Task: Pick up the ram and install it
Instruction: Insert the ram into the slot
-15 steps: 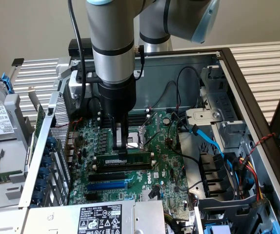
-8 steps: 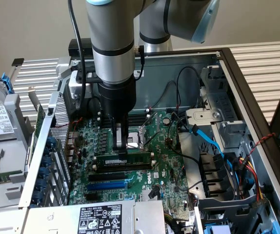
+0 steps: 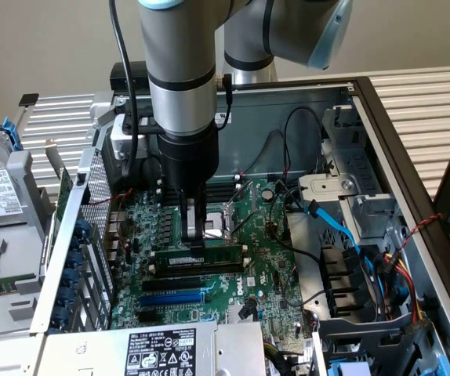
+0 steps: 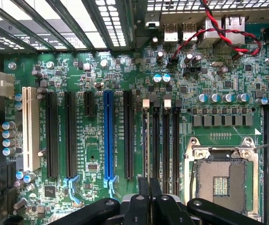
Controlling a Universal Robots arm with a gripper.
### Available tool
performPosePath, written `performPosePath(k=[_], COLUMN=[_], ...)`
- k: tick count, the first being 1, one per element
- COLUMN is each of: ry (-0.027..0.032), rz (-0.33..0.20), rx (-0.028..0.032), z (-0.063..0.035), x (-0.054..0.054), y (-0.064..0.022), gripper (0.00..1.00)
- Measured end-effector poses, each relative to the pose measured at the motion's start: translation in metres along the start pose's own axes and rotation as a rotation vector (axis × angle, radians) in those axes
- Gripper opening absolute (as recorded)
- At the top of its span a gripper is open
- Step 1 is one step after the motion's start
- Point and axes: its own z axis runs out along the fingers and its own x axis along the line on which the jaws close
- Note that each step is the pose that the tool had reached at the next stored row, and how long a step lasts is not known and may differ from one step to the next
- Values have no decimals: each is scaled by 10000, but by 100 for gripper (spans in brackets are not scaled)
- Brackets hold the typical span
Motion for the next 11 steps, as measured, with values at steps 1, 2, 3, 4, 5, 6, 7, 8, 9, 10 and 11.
performPosePath(k=[1, 2, 3, 4, 5, 6, 7, 8, 9, 10, 11], ry=[-1, 0, 0, 0, 1, 1, 1, 1, 1, 1, 2], rz=[-1, -2, -2, -1, -1, -1, -1, 0, 0, 0, 0], rx=[5, 1, 1, 0, 0, 0, 0, 0, 0, -1, -4], z=[1, 1, 1, 0, 0, 0, 0, 0, 0, 0, 0], x=[0, 0, 0, 0, 0, 0, 0, 0, 0, 0, 0], y=[-1, -1, -1, -1, -1, -1, 0, 0, 0, 0, 0], gripper=[12, 12, 12, 12, 12, 12, 12, 12, 12, 12, 12])
